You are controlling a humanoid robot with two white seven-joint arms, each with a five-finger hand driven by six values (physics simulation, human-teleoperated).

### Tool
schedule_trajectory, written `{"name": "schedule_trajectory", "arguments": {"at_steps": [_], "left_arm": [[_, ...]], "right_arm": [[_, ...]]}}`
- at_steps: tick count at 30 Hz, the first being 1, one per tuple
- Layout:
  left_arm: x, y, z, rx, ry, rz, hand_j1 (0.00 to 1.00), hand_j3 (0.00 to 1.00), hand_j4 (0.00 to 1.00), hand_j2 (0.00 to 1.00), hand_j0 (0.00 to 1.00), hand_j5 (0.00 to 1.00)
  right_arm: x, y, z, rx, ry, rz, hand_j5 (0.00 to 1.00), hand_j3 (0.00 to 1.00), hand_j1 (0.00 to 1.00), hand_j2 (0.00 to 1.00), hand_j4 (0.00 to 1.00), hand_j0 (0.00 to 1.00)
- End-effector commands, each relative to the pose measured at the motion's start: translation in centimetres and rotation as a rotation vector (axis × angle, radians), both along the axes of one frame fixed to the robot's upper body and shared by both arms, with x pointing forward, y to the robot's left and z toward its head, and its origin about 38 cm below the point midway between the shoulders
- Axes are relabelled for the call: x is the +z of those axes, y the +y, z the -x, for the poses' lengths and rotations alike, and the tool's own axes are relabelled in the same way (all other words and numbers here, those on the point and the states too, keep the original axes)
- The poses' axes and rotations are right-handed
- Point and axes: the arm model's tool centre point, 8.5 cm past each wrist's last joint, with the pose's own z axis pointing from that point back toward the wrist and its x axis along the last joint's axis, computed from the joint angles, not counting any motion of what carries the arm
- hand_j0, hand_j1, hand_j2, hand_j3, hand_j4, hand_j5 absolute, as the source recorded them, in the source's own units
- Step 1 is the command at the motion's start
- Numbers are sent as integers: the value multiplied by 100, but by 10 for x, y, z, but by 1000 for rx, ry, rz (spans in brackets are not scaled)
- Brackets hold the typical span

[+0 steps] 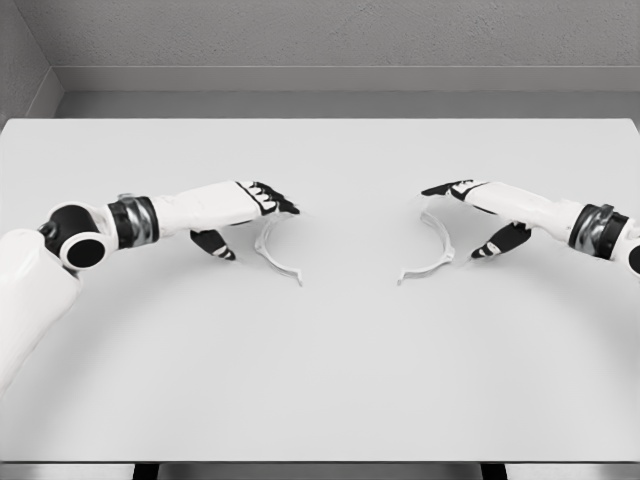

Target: Assemble PVC drainage pipe clamps

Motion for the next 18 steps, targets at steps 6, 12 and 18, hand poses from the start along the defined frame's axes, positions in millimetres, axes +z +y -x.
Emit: {"name": "schedule_trajectory", "arguments": {"at_steps": [6, 12, 18], "left_arm": [[1, 10, -11, 36, 0, -24, 100, 100, 100, 100, 100, 100], [5, -8, -13, 14, -7, 5, 100, 100, 100, 100, 100, 100], [5, -14, -14, 5, -8, 10, 100, 100, 100, 100, 100, 100]], "right_arm": [[10, -17, -16, -58, 6, -2, 100, 100, 100, 100, 100, 100], [5, -2, -34, -65, 22, 0, 100, 100, 100, 100, 100, 100], [-1, 8, -34, -49, 31, 7, 100, 100, 100, 100, 100, 100]]}}
